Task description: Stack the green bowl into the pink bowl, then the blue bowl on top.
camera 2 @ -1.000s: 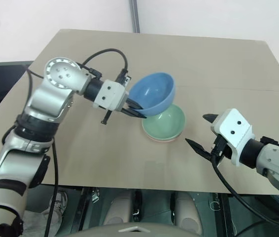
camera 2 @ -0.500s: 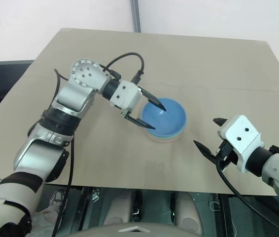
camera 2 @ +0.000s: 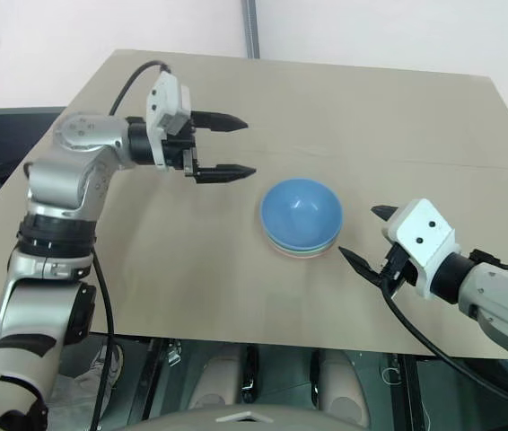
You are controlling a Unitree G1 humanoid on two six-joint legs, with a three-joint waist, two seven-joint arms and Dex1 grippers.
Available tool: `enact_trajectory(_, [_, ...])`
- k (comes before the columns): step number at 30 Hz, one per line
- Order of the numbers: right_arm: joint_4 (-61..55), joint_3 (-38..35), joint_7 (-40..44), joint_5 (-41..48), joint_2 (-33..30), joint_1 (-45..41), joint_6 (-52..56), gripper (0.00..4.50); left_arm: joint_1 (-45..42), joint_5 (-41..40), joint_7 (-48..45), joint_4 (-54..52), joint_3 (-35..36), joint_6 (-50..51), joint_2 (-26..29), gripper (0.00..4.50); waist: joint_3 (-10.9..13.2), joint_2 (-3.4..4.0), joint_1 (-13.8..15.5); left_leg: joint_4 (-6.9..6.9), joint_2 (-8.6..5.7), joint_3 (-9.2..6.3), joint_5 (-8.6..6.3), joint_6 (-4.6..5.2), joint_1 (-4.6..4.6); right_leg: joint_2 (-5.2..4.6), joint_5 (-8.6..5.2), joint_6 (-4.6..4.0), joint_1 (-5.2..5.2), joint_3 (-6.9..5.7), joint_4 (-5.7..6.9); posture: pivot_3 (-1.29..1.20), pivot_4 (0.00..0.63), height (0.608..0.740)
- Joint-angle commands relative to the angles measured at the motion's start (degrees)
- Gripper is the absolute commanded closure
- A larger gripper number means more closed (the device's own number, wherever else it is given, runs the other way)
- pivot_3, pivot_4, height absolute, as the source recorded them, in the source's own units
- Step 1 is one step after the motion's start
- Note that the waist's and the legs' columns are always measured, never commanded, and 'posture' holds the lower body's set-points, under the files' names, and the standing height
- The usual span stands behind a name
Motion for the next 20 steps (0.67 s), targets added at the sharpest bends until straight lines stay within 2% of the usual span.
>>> enact_trajectory(1, [2.51,0.12,2.3,-3.23,0.26,-1.99,-2.87,0.0,4.73,-3.08,5.72,-5.95,5.7,-1.28,-1.58,0.02,0.0,0.0,-0.09,0.0,0.01,0.0,0.0,0.0,0.01,0.0,0.0,0.0,0.01,0.0,-0.01,0.0,0.15,0.74])
enact_trajectory(3, [3.69,-0.02,4.63,-3.71,0.37,-2.04,-3.95,0.0,9.01,-0.16,10.27,-7.77,6.72,-4.67,-1.99,0.02,-0.01,0.01,-0.11,-0.02,0.01,0.02,0.0,-0.01,0.06,0.0,0.01,0.0,0.01,0.02,0.02,0.0,0.15,0.74])
enact_trajectory(5, [5.52,-1.45,6.8,-2.78,1.81,-2.43,-5.55,0.0,14.82,-1.65,10.65,-10.18,8.37,-5.44,-1.86,0.02,-0.01,0.01,-0.13,-0.06,0.02,0.03,0.01,-0.01,0.07,0.03,0.01,-0.02,0.01,0.02,0.01,0.0,0.15,0.74])
enact_trajectory(6, [6.44,-2.77,7.69,-2.61,2.52,-1.93,-6.35,0.0,17.81,-3.32,9.14,-10.85,9.7,-6.97,-1.78,0.02,-0.01,0.01,-0.22,-0.05,0.03,0.04,0.01,-0.02,0.07,0.03,0.01,-0.02,0.01,0.01,0.02,0.0,0.15,0.74])
enact_trajectory(7, [7.35,-4.0,9.07,-3.64,3.03,-0.66,-8.11,0.0,20.96,-7.26,3.84,-11.66,10.57,-6.57,-0.8,0.02,-0.01,0.02,-0.29,-0.06,0.03,0.06,0.01,-0.02,0.07,0.03,0.02,-0.02,0.0,0.03,0.01,0.0,0.15,0.74])
enact_trajectory(10, [9.18,-7.6,15.51,-5.23,1.99,5.12,-10.35,0.0,28.34,-6.97,0.97,-12.97,10.51,-8.8,1.76,0.02,-0.01,0.02,0.03,-0.08,0.04,0.1,0.01,-0.02,0.09,0.01,0.01,-0.03,0.01,0.04,-0.01,0.0,0.15,0.74])
enact_trajectory(16, [9.98,-18.02,20.38,-3.05,4.51,12.66,-10.07,0.0,34.46,-3.93,-1.01,-9.88,11.6,-16.03,5.78,0.02,-0.03,0.03,0.33,-0.04,0.02,0.2,0.0,0.0,0.24,-0.07,0.01,-0.05,0.24,-0.19,0.02,0.0,0.15,0.74])
enact_trajectory(20, [8.34,-21.45,21.68,-3.13,5.63,16.91,-9.8,0.0,35.81,-4.27,-2.21,-8.92,11.25,-16.67,7.35,0.02,-0.05,0.07,0.2,-0.07,0.04,0.2,-0.01,0.0,0.3,-0.06,0.01,-0.06,0.26,-0.16,0.03,0.0,0.15,0.74])
